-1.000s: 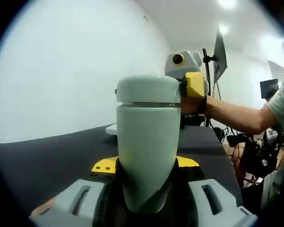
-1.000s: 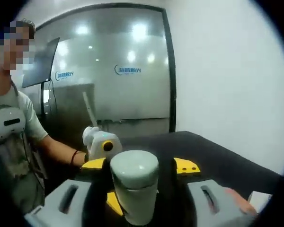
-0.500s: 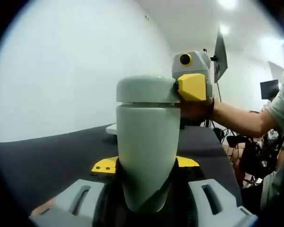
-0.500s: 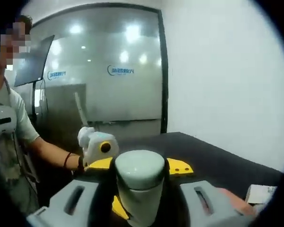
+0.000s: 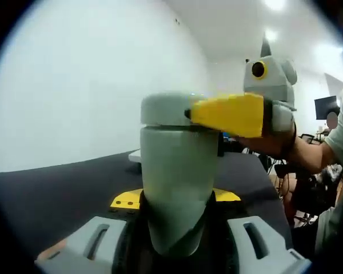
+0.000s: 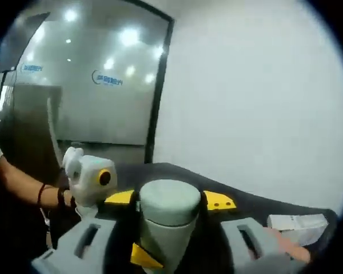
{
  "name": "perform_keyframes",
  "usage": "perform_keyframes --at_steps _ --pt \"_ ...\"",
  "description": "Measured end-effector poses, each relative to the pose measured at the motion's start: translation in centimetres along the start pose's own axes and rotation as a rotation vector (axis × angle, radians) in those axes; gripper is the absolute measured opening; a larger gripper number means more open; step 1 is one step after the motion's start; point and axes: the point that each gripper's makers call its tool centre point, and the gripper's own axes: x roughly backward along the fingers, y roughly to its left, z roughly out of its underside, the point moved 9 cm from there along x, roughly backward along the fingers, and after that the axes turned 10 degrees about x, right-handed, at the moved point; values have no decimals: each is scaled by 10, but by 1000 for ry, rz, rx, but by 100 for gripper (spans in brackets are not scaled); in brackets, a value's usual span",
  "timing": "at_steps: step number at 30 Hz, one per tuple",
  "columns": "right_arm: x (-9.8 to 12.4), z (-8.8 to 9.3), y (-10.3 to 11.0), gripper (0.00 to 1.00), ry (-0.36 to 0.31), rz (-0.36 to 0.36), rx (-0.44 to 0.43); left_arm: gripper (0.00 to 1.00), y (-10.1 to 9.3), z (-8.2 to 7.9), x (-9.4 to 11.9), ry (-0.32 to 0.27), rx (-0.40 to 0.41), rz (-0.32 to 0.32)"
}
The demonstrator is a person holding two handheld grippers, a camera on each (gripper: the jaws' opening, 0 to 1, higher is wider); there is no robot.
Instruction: Assemble the cup parts correctly, then place the assembled cup into the box.
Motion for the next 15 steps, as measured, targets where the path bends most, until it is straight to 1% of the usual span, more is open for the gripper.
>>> perform_keyframes --at_steps 1,2,3,5,6,8,10,11,12,14,15 --pt "0 -2 -4 65 -2 -45 -51 39 -1 0 -1 1 -3 -1" --pt "1 -4 -10 69 -18 -72 -67 39 -1 0 -1 2 -7 -1" --pt "4 -8 -14 66 -62 -143 -38 39 -2 0 -2 4 -10 -1" --pt "8 -11 -26 57 -85 -220 -12 39 -2 0 -2 8 -11 -1" --pt "9 -12 -30 55 -90 -265 0 39 -2 0 -2 8 -10 -1" --pt "7 -12 -37 55 -73 -347 -16 39 -2 0 -1 6 -4 0" --pt "4 -12 -38 55 -48 -444 -83 39 -2 0 -1 5 -1 -1" --pt "2 -13 -40 54 -61 -451 -87 39 -2 0 -1 5 0 -2" --pt "-1 -13 -41 52 -59 -442 -80 39 -2 0 -1 4 -1 -3" --pt "-6 -10 -42 51 -28 -445 -64 39 -3 0 -1 4 -2 -4" --pt "-7 -6 -41 50 12 -461 -47 39 -3 0 -1 5 -1 -5"
